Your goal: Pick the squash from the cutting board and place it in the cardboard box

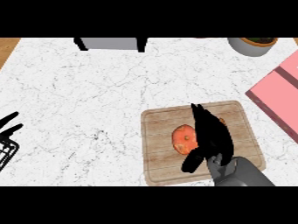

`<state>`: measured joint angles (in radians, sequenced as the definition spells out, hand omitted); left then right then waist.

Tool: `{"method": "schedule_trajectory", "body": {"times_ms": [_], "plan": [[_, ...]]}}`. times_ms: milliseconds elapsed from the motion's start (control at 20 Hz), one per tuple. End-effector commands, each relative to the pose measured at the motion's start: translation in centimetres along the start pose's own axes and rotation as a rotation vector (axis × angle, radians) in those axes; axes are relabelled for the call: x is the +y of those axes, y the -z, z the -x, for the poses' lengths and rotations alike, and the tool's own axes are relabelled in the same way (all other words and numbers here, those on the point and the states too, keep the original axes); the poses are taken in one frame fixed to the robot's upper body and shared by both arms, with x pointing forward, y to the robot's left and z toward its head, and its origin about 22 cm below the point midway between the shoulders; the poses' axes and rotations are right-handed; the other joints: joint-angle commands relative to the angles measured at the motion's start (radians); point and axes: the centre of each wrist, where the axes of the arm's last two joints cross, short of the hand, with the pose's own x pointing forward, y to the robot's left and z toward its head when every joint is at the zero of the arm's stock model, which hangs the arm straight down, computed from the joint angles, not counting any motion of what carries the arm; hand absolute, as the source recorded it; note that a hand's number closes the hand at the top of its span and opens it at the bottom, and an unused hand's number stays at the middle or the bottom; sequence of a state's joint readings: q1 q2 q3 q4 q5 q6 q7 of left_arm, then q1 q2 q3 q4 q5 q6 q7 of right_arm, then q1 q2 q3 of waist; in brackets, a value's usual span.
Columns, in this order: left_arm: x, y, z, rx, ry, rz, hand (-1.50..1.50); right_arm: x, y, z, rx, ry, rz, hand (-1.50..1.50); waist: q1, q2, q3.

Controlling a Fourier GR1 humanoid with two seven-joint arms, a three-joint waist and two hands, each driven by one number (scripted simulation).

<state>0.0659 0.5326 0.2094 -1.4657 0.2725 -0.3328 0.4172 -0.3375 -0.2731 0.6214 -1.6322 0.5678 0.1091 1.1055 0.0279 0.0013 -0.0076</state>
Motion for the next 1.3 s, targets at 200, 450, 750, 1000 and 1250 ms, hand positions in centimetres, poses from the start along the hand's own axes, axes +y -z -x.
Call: {"method": "schedule_trajectory", "body": {"times_ms": [200,450,750,1000,1250], "plan": [[-3.6,1.2,-3.0,-0.346,-0.238,-0.033,0.0,1.7,0.9,-1.1,0.13,-0.039,-0.043,-1.5,-0.001,-0.011,0.004],[-4.6,2.0,-3.2,-0.329,-0.248,-0.043,0.0,1.5,1.4,-1.2,0.109,-0.052,-0.052,-1.5,-0.026,-0.009,0.004],[-3.9,1.4,-3.1,-0.339,-0.243,-0.047,0.0,2.7,1.9,-1.0,0.121,-0.033,-0.055,-1.5,-0.022,-0.01,0.005],[-5.5,1.8,-3.1,-0.339,-0.246,-0.044,0.0,2.3,2.4,-1.7,0.055,-0.056,0.001,1.5,-0.023,-0.007,0.005],[-5.1,1.6,-3.9,-0.346,-0.245,-0.063,0.0,2.1,2.6,-1.9,0.044,-0.089,0.016,1.5,-0.028,-0.007,0.006]]}}
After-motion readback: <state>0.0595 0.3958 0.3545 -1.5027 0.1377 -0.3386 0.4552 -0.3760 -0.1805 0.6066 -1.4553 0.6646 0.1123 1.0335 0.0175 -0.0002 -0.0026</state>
